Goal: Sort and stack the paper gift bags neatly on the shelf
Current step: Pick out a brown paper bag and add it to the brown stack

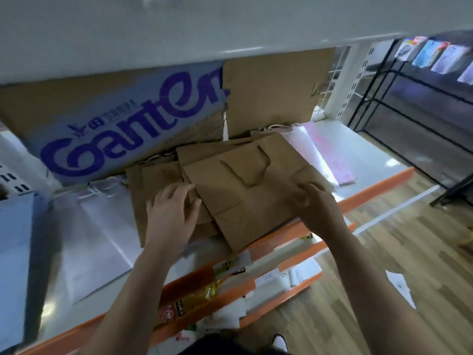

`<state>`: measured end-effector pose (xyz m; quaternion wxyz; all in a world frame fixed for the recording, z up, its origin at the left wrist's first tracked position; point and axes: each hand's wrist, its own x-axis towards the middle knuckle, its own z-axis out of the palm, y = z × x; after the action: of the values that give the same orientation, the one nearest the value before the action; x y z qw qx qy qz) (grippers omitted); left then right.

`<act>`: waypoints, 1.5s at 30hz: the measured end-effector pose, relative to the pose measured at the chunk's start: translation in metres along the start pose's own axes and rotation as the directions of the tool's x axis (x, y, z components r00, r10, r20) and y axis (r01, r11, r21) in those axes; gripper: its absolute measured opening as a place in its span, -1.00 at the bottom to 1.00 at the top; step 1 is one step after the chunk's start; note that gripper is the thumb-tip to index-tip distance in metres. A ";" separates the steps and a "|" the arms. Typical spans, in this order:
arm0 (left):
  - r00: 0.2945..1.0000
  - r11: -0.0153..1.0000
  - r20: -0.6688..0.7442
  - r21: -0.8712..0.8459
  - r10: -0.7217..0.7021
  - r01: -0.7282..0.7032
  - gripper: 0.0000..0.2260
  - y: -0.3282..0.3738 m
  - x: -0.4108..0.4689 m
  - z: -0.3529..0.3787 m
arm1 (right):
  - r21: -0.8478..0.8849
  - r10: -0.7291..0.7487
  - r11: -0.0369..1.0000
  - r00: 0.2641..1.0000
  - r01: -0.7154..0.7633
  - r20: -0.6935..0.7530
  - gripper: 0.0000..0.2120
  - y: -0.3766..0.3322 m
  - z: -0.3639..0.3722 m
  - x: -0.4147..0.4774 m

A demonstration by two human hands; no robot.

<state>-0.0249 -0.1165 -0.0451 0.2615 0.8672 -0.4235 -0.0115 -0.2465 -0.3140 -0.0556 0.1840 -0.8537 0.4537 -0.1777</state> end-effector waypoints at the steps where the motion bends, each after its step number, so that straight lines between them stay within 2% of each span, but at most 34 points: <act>1: 1.000 1.000 -0.015 0.012 -0.019 0.019 -0.67 0.005 0.000 0.002 | -0.024 -0.022 0.999 0.999 0.022 0.028 -0.59 0.006 0.001 0.015; 3: 0.997 0.996 -0.038 0.045 -0.069 0.071 -0.67 0.014 0.000 0.006 | -0.108 -0.073 0.991 0.994 0.081 0.081 -0.59 0.017 0.003 0.044; 5: 0.989 0.988 -0.060 0.068 -0.133 0.137 -0.68 0.023 -0.003 0.010 | -0.155 -0.088 0.982 0.987 0.108 0.135 -0.48 0.025 0.002 0.066; 9: 0.968 0.970 -0.128 0.087 -0.215 0.227 -0.71 0.040 -0.010 0.018 | -0.213 -0.010 0.975 0.973 0.060 0.232 -0.22 0.037 -0.007 0.100; 11: 0.956 0.961 -0.150 0.075 -0.253 0.266 -0.73 0.048 -0.014 0.022 | -0.171 -0.007 0.984 0.970 0.050 0.245 -0.17 0.041 -0.007 0.108; 13: 0.942 0.951 -0.160 0.046 -0.295 0.306 -0.73 0.056 -0.019 0.028 | -0.029 -0.010 0.999 0.972 0.017 0.233 -0.15 0.044 -0.007 0.112; 15: 0.927 0.936 -0.158 0.038 -0.340 0.349 -0.71 0.064 -0.022 0.033 | 0.083 -0.002 0.996 0.979 -0.015 0.203 -0.19 0.050 -0.008 0.112; 19: 0.885 0.896 -0.172 0.022 -0.433 0.443 -0.65 0.077 -0.022 0.040 | 0.124 -0.005 0.992 0.990 -0.013 0.141 -0.25 0.074 -0.016 0.114; 23: 0.829 0.854 -0.204 -0.137 -0.520 0.502 -0.63 0.090 -0.014 0.043 | 0.187 0.047 0.979 0.984 -0.079 0.171 -0.33 0.091 -0.021 0.115; 26: 0.779 0.803 -0.209 -0.238 -0.592 0.546 -0.56 0.091 -0.006 0.043 | 0.178 0.028 0.982 0.987 -0.057 0.161 -0.35 0.093 -0.019 0.112; 29: 0.758 0.773 -0.176 -0.251 -0.628 0.582 -0.71 0.086 0.004 0.037 | 0.180 -0.005 0.983 0.986 -0.025 0.165 -0.41 0.094 -0.016 0.110; 33: 0.786 0.778 -0.134 -0.317 -0.603 0.542 -0.86 0.088 0.009 0.034 | 0.220 -0.038 0.975 0.993 0.012 0.116 -0.59 0.097 -0.015 0.109; 37: 0.760 0.757 -0.213 -0.430 -0.614 0.491 -0.94 0.090 -0.001 0.042 | 0.407 0.003 0.913 0.998 -0.028 0.061 -0.75 0.101 -0.020 0.115; 40: 0.707 0.742 -0.312 -0.502 -0.635 0.445 -0.94 0.083 -0.019 0.039 | 0.539 0.001 0.842 0.999 -0.028 0.050 -0.84 0.093 -0.023 0.114; 45: 0.608 0.671 -0.385 -0.652 -0.694 0.353 -0.85 0.067 -0.058 0.010 | 0.668 -0.037 0.744 0.998 -0.002 0.045 -0.93 0.064 -0.016 0.094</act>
<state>-0.1133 -0.1114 -0.0345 0.5872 0.8059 -0.0108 0.0749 -0.2503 -0.4287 -0.0599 0.4880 -0.7402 0.3468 -0.3061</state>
